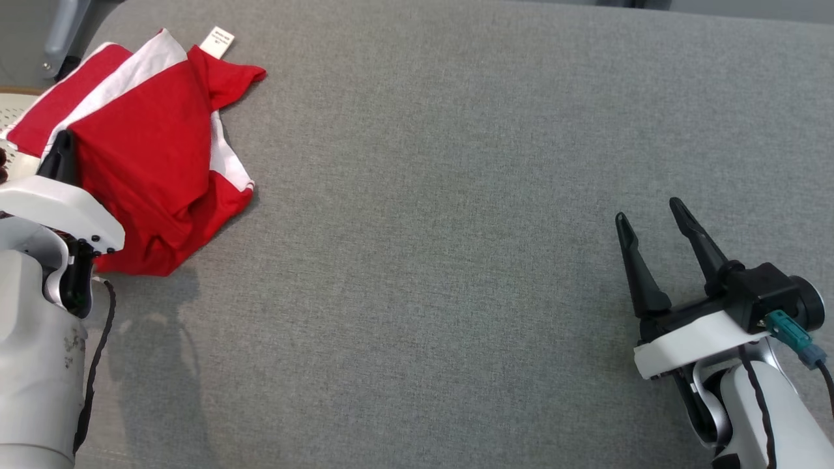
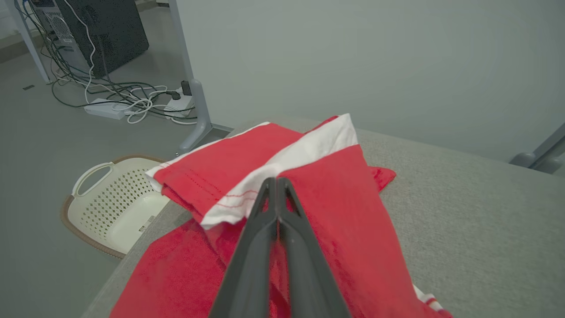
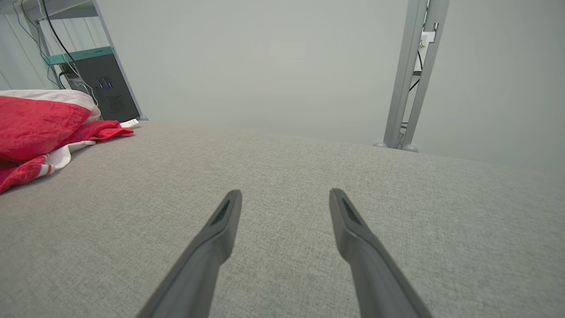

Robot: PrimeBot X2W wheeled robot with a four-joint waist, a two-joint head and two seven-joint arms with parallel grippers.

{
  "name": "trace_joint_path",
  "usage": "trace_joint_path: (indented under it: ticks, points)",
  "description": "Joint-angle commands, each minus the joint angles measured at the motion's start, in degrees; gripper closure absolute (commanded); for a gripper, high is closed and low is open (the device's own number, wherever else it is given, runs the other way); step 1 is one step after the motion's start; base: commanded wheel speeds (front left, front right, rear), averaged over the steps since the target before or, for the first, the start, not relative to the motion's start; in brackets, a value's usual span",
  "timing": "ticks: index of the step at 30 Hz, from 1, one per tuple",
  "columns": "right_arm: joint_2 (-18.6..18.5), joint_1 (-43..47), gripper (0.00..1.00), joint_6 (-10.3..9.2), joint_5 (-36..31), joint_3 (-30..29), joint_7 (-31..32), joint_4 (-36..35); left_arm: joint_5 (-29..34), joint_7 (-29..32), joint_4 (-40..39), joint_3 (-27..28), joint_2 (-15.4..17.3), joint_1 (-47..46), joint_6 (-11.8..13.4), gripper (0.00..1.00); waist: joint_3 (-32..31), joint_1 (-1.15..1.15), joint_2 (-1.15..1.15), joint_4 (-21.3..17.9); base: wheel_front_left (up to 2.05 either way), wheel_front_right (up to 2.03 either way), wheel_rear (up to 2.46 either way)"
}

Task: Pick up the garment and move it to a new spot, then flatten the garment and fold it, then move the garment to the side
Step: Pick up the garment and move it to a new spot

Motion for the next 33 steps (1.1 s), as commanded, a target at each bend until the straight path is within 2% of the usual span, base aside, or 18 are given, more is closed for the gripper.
trace_joint_path:
  ticks: [1,8,15,26,33]
  points:
    - [0.0,0.7,0.0,0.01,0.0,-0.2,-0.4,0.0,0.4,-0.8,-0.6,-0.2,0.7,-0.2,0.2,1.0,-1.4,0.0,0.0,0.2,0.0,0.0,0.0]
    - [1.4,3.4,0.0,0.01,0.2,-1.2,-0.5,0.6,2.5,-5.2,-7.3,-1.7,2.3,2.2,0.9,1.0,-7.3,0.0,0.0,-0.3,0.0,0.0,0.0]
    - [2.7,6.3,0.0,0.01,-0.2,-3.0,-0.5,-0.2,4.8,-6.4,-22.6,-2.3,3.6,7.2,4.0,1.0,-11.8,0.0,0.0,-1.5,0.0,0.0,0.0]
    - [4.0,9.4,0.0,0.01,-0.7,-5.2,-0.4,-2.2,5.9,0.2,-54.1,-3.3,3.3,21.6,8.6,1.0,-14.5,0.0,0.0,-4.2,0.0,0.0,0.0]
    - [4.4,9.5,0.0,0.01,-0.5,-5.5,-0.4,-2.9,7.1,2.9,-67.3,-6.9,1.9,27.5,9.2,1.0,-14.4,0.0,0.0,-6.7,0.0,0.0,0.0]
